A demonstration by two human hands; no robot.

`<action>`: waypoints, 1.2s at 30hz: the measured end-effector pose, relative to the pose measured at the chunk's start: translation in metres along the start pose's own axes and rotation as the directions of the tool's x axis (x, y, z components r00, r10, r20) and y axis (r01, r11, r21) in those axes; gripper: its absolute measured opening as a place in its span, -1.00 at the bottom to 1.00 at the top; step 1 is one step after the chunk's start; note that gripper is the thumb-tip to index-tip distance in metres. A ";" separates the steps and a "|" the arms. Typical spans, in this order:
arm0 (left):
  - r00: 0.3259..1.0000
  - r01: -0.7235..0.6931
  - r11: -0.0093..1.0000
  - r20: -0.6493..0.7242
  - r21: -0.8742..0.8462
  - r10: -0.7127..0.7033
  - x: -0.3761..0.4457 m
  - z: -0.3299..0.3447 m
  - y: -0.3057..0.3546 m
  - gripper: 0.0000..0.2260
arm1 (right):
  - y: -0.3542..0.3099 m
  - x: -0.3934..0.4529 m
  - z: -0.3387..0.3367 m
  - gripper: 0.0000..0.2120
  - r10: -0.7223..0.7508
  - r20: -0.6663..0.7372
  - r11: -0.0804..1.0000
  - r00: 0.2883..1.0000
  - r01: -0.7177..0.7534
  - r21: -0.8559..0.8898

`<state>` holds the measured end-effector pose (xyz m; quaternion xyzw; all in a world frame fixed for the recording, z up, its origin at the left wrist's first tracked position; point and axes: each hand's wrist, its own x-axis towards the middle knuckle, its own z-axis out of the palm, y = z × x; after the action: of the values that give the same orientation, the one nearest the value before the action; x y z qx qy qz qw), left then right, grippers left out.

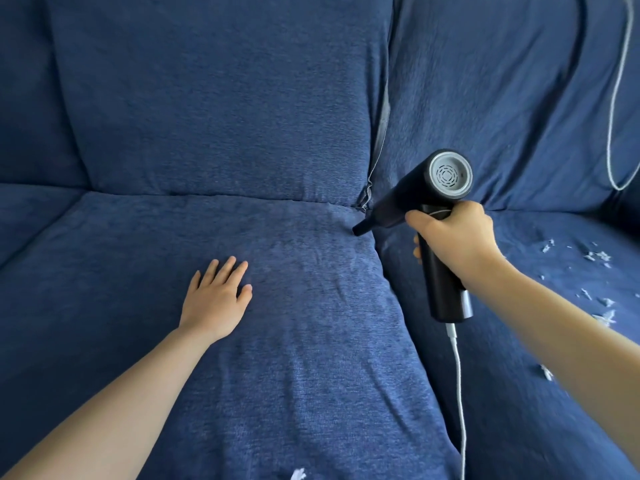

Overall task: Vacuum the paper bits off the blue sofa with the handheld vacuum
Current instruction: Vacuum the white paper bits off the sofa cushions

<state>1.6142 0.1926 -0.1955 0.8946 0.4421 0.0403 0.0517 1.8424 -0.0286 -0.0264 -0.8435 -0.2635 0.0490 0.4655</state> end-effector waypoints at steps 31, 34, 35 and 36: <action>0.996 -0.079 0.997 -0.044 -0.009 0.078 -0.180 -0.002 0.025 -0.52 | -0.009 -0.291 -0.146 -0.71 -0.141 0.379 0.988 0.915 0.156 -0.011; 0.995 -0.077 0.997 -0.070 0.001 0.077 -0.192 0.000 0.026 -0.52 | -0.002 -0.307 -0.156 -0.72 -0.130 0.392 0.989 0.911 0.147 -0.016; 0.993 -0.079 0.997 -0.085 0.006 0.079 -0.192 0.001 0.027 -0.52 | 0.000 -0.309 -0.157 -0.72 -0.128 0.390 0.989 0.912 0.147 -0.019; 0.992 -0.080 0.997 -0.093 0.008 0.081 -0.193 0.001 0.027 -0.52 | 0.004 -0.310 -0.157 -0.72 -0.124 0.396 0.989 0.910 0.148 -0.030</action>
<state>1.5190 0.0225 -0.1981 0.9089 0.4076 0.0832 0.0275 1.6303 -0.3014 0.0088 -0.8095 -0.4108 0.1770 0.3803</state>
